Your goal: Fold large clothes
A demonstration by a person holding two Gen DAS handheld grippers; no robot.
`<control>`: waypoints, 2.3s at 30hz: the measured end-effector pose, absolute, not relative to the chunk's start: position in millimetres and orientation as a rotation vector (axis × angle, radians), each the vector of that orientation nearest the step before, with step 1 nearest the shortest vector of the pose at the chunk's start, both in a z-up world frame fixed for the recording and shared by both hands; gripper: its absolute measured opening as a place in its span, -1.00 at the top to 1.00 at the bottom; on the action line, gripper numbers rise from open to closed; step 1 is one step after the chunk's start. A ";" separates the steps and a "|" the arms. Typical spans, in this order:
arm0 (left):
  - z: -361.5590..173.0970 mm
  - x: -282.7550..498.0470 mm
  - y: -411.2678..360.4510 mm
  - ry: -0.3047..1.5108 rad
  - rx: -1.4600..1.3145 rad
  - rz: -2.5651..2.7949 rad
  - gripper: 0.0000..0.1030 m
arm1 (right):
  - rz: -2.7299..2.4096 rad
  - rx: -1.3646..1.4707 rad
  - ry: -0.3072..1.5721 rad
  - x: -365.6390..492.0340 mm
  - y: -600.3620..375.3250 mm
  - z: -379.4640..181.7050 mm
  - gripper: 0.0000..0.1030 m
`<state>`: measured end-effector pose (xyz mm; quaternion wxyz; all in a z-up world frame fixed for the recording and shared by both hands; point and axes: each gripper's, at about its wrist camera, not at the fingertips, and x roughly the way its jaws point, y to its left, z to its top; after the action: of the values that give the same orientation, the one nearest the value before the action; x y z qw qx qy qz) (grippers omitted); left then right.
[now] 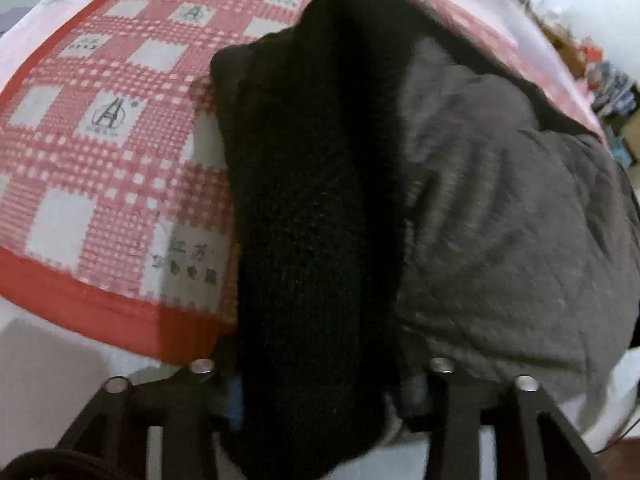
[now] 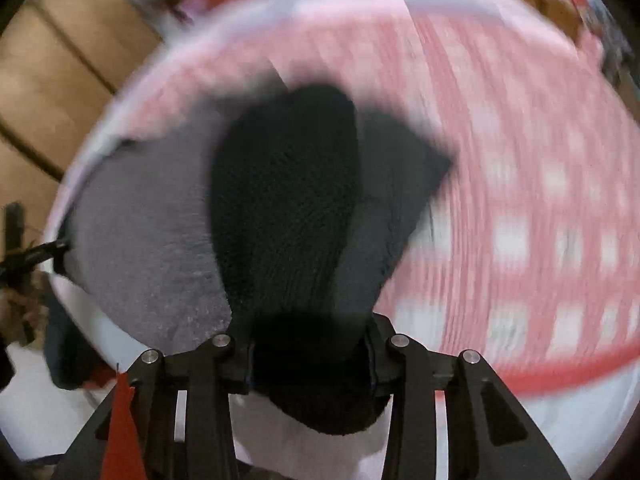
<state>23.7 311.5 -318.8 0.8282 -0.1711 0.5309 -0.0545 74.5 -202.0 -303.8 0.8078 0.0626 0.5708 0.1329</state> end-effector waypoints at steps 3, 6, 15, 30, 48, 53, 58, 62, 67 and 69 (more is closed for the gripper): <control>-316.9 26.2 313.0 1.089 -0.360 -0.100 -0.35 | 0.253 0.202 1.205 68.8 -209.3 -314.0 0.10; -321.9 20.9 331.2 1.100 -0.399 -0.070 -0.81 | 0.262 0.187 1.200 68.6 -210.7 -310.1 -0.07; -259.7 -10.9 335.8 1.038 -0.291 0.092 -0.84 | 0.199 0.049 1.172 62.8 -215.5 -265.1 -0.38; -295.4 89.4 165.3 0.999 -0.012 -0.066 -0.99 | 0.345 -0.284 1.149 113.6 -111.4 -299.0 -0.52; -310.8 170.7 165.6 1.056 -0.025 0.001 -1.00 | 0.325 -0.244 0.980 135.3 -90.9 -262.2 -0.67; -312.0 175.8 161.2 1.084 -0.003 0.015 -1.00 | 0.215 -0.298 1.080 165.8 -77.6 -308.9 -0.96; -315.8 186.4 160.0 1.121 0.011 0.018 -1.00 | 0.124 -0.238 1.147 238.8 -81.6 -327.1 -1.00; -318.1 192.0 161.3 1.132 0.004 0.015 -1.00 | 0.128 -0.247 1.164 261.5 -79.4 -334.3 -1.00; -320.8 196.8 161.9 1.138 -0.001 0.009 -1.00 | 0.115 -0.254 1.153 265.5 -75.7 -336.1 -1.00; -321.3 197.7 161.7 1.138 0.000 0.006 -1.00 | 0.114 -0.253 1.154 266.5 -76.1 -335.7 -1.00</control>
<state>197.7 161.7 -321.3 0.8424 -0.0002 0.5388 0.0027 266.5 -76.1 -335.7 0.8290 -0.1194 0.5438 0.0537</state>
